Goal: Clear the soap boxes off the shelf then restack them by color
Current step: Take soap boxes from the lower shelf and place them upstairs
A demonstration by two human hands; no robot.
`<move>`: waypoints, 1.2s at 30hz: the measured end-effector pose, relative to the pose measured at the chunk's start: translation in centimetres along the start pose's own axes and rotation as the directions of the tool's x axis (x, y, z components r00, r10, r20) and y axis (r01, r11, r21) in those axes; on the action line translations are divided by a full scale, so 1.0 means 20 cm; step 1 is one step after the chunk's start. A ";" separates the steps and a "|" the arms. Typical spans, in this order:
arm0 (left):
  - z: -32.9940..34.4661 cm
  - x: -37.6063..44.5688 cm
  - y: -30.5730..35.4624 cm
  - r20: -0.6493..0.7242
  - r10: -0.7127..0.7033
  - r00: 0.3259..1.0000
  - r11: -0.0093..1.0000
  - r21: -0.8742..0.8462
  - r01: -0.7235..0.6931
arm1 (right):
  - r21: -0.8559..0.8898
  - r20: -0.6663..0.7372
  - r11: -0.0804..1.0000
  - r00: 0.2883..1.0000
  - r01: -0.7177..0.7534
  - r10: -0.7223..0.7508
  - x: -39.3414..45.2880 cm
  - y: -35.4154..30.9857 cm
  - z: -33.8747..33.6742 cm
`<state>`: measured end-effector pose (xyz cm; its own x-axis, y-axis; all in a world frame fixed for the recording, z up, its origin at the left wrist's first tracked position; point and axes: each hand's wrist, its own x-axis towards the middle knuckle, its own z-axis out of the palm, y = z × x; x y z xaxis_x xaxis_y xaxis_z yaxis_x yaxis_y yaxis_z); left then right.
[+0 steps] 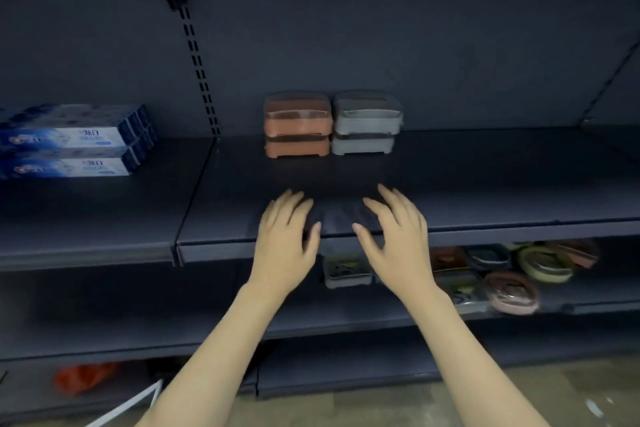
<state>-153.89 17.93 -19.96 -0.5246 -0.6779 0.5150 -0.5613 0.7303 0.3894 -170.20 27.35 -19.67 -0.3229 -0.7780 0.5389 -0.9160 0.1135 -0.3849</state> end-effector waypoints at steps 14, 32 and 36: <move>0.46 -0.41 0.63 0.112 -0.128 0.985 0.991 0.045 0.123 | -0.038 0.282 0.997 0.958 0.067 -0.053 -0.53 0.64 -0.26; 1.13 -0.51 0.15 0.431 -0.412 0.803 0.900 0.331 0.283 | -0.260 0.710 0.957 0.698 0.132 0.097 -0.52 1.09 0.46; 1.34 -0.49 -0.01 0.456 -0.394 0.798 0.896 0.385 0.222 | -0.314 0.685 0.938 0.719 0.149 0.115 -0.47 1.25 0.68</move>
<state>-165.75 22.18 -45.48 -0.4892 -0.8675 -0.0905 -0.8659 0.4707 0.1691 -186.85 29.02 -44.61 -0.1745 -0.9698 -0.1703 -0.9818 0.1846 -0.0452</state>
